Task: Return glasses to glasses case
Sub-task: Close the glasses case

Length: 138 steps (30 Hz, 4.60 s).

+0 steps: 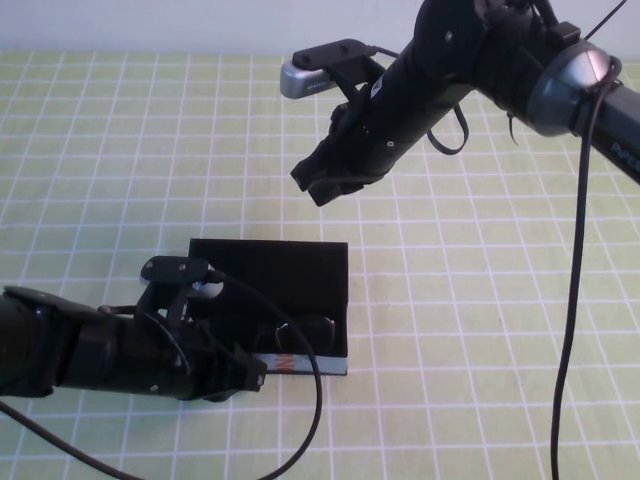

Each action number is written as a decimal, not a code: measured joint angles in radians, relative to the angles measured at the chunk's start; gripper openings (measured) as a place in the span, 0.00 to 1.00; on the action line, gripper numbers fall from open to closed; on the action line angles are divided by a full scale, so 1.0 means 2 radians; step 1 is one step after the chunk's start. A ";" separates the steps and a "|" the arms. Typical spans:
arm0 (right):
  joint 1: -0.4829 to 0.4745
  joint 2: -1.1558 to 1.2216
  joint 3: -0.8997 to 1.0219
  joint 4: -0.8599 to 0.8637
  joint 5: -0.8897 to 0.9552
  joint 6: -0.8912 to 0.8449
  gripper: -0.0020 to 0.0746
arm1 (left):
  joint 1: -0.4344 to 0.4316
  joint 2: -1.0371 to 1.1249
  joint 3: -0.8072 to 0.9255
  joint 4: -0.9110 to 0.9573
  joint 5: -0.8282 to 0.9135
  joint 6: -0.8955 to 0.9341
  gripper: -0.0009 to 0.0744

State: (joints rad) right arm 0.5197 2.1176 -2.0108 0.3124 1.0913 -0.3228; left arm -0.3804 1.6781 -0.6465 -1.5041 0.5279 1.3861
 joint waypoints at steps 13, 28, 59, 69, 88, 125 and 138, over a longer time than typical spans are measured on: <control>0.000 0.059 0.000 0.004 -0.075 0.020 0.01 | 0.000 0.016 -0.002 -0.033 -0.005 0.037 0.01; -0.004 0.083 -0.015 0.021 0.035 0.020 0.01 | 0.000 0.020 -0.002 -0.032 -0.002 0.037 0.01; -0.044 0.134 -0.073 0.075 0.066 0.028 0.01 | 0.000 0.020 -0.002 -0.033 -0.003 0.037 0.01; -0.044 0.116 -0.056 0.118 0.066 0.015 0.01 | 0.000 0.020 -0.002 -0.033 -0.004 0.037 0.01; -0.029 0.076 -0.049 0.064 0.067 0.028 0.01 | 0.000 0.020 -0.002 -0.033 -0.005 0.037 0.01; -0.029 0.052 0.021 0.167 0.065 -0.017 0.01 | 0.000 0.020 -0.002 -0.033 -0.008 0.037 0.01; 0.017 0.018 0.085 0.169 0.065 -0.042 0.01 | 0.000 -0.100 -0.002 0.203 -0.015 -0.168 0.01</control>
State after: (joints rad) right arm 0.5538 2.1544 -1.8412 0.6501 1.2203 -0.4066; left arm -0.3804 1.4772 -0.6505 -1.0972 0.4977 1.0510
